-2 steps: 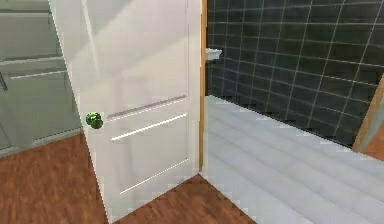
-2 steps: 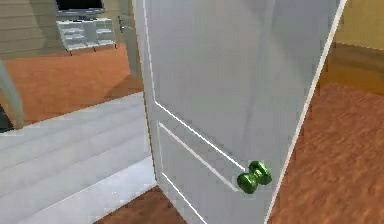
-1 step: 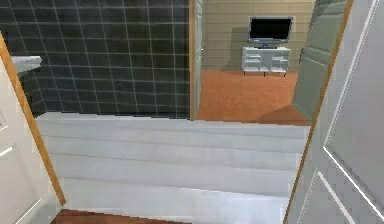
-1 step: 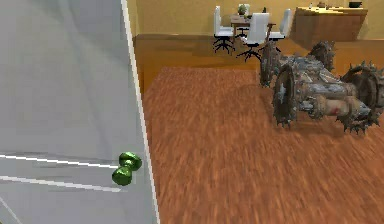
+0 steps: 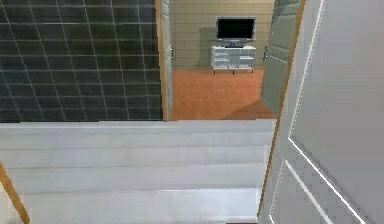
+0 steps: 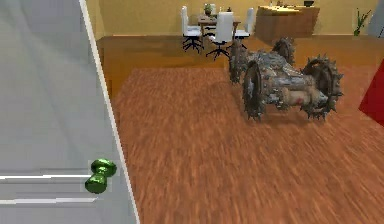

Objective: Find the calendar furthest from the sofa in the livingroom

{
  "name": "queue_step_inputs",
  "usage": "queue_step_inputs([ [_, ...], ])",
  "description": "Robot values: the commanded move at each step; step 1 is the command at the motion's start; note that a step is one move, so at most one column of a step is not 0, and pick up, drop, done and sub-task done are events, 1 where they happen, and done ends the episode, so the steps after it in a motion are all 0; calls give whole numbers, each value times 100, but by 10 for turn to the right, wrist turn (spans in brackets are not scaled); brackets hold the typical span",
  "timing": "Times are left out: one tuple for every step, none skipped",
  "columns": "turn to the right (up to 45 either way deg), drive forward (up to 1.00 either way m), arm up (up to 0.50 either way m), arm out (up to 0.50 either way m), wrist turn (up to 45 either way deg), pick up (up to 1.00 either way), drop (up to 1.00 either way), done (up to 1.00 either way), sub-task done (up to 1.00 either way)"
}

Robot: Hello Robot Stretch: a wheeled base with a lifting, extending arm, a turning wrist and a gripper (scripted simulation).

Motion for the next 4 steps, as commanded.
queue_step_inputs([
  [0,100,0,0,0,0,0,0,0],
  [30,0,0,0,0,0,0,0,0],
  [-450,0,0,0,0,0,0,0,0],
  [-450,0,0,0,0,0,0,0,0],
])
